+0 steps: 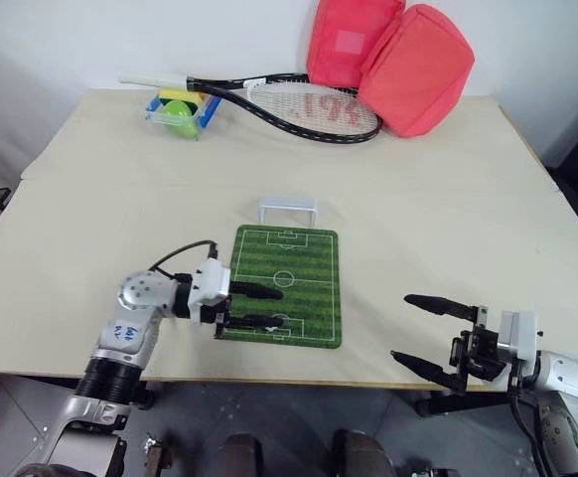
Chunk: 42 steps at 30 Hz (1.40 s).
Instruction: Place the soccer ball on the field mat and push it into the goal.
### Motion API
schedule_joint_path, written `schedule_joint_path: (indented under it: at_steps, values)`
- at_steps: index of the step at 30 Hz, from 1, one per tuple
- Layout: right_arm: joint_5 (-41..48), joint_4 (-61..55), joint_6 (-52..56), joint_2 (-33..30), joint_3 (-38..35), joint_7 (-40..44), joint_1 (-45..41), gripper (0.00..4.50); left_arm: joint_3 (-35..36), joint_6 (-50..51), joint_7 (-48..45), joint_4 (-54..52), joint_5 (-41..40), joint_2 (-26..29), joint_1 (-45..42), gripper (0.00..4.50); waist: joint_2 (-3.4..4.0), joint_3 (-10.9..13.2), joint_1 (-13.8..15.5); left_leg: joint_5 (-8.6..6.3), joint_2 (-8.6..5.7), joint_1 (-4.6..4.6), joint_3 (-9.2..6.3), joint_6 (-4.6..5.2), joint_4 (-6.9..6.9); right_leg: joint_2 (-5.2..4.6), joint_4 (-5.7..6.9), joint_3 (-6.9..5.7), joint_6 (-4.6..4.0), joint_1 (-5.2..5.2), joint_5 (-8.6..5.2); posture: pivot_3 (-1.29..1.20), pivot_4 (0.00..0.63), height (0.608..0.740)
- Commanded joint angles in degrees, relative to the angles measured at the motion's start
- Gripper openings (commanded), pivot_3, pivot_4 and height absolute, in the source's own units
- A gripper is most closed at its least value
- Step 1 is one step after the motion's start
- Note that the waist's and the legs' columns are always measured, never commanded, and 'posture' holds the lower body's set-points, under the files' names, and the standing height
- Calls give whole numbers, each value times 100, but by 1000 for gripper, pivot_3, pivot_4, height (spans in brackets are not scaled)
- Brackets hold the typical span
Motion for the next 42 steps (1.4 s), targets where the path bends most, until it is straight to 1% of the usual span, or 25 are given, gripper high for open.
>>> schedule_joint_path:
  at_steps: [1, 3, 5, 7, 9, 12, 15, 17, 20, 23, 25, 30, 36, 38, 41, 42]
  values:
    - [186, -38, 7, 1, -111, 80, -80, 4500, 623, 529, -217, -896, -638, 664, 429, 2099, 0, 0, -24, 0, 2, 3, 1, -1, -3, 1, 0, 1, 0, 0, 0, 0, 150, 740]
    - [241, -55, 37, 31, -78, 118, -171, 4500, 1008, 760, -313, -980, -835, 1076, 909, 1703, 4, 2, -89, -1, 4, 6, 2, -2, -5, 3, -1, 4, -1, 0, 0, 0, 150, 740]
    - [168, -66, -73, -9, 23, 325, -184, 4500, 1233, 570, -410, -904, -767, 1305, 1379, 1163, 9, 5, -101, -2, 4, 20, 9, -1, -12, 3, 0, 13, -1, 7, 0, 0, 150, 740]
    - [148, -76, -104, 0, 70, 424, -195, 4500, 1413, 441, -460, -858, -734, 1376, 1921, 497, 11, 6, -94, -4, 4, 21, 10, 2, -11, 3, -1, 13, -1, 7, -1, 0, 150, 740]
    - [153, -78, -91, 9, 90, 483, -223, 4500, 1505, 315, -476, -896, -697, 1352, 2414, 10, 11, 6, -96, -10, 4, 20, 11, 5, -8, 3, -3, 15, -1, 8, 0, 0, 150, 740]
    - [149, -52, -91, 6, 97, 525, -249, 4500, 1386, 315, -439, -1246, -719, 1277, 2837, 10, 10, 6, -31, -14, 6, 19, 12, 5, -7, 4, -4, 16, -1, 6, -1, 0, 150, 740]
    - [80, 52, -212, 14, 136, 646, -249, 4500, 1080, 315, -258, -1625, -576, 1154, 2891, 10, 10, 6, 37, -15, 6, 19, 13, 5, -3, 4, -4, 17, -1, 8, 0, 0, 150, 740]
    - [29, 174, -319, 25, 158, 729, -247, 4500, 874, 298, 36, -1710, -330, 1012, 2742, 10, 10, 6, 35, -17, 5, 19, 13, 7, -2, 4, -6, 18, -2, 9, 0, 0, 150, 740]
    - [-3, 363, -448, 41, 150, 825, -235, 4500, 665, 449, 391, -1671, -173, 822, 2477, 10, 10, 6, 17, -17, 6, 20, 14, 6, -4, 8, -6, 18, -2, 9, 0, 0, 150, 740]
    - [-36, 561, -624, 55, 113, 916, -172, 4500, 269, 443, 700, -1467, 230, 616, 1992, 10, 11, 6, 13, -17, 8, 22, 17, 5, -5, 10, -5, 19, -2, 9, 0, 0, 150, 740]
    - [-36, 604, -726, 87, 93, 924, -83, 4500, 47, 657, 996, -1283, 449, 460, 1628, 10, 10, 6, 19, -17, 8, 22, 20, 6, -2, 10, -5, 21, -2, 9, 1, 0, 150, 740]
    - [-60, 562, -903, 213, 99, 814, 125, 4500, -183, 1073, 1167, -1248, 410, 283, 1265, 10, 11, 6, 1, -17, 8, 23, 20, 5, -4, 10, -6, 21, -2, 9, 2, 0, 150, 740]
    - [-117, 490, -1043, 334, 121, 649, 337, 4500, -393, 956, 1227, -798, 650, 181, 973, 10, 11, 6, 10, -18, 8, 24, 24, 5, -2, 10, -7, 25, -2, 9, 2, 0, 150, 740]
    - [-137, 476, -1078, 380, 125, 535, 357, 4500, -472, 823, 1328, -523, 789, 59, 757, 10, 10, 6, 12, -18, 8, 24, 24, 5, -2, 11, -8, 26, -2, 9, 1, 0, 150, 740]
    - [-223, 459, -1123, 614, 62, 44, 256, 4500, -412, 296, 1956, 349, 1165, -438, 19, 10, 10, 6, 66, -17, 7, 24, 22, 5, 2, 11, -4, 25, -2, 10, 2, 0, 150, 740]
    - [-254, 456, -1122, 704, 31, -154, 212, 4500, -331, 211, 2113, 613, 1161, -616, -235, 10, 10, 6, 72, -17, 7, 21, 22, 5, 10, 11, -3, 25, 0, 10, 2, 0, 150, 740]
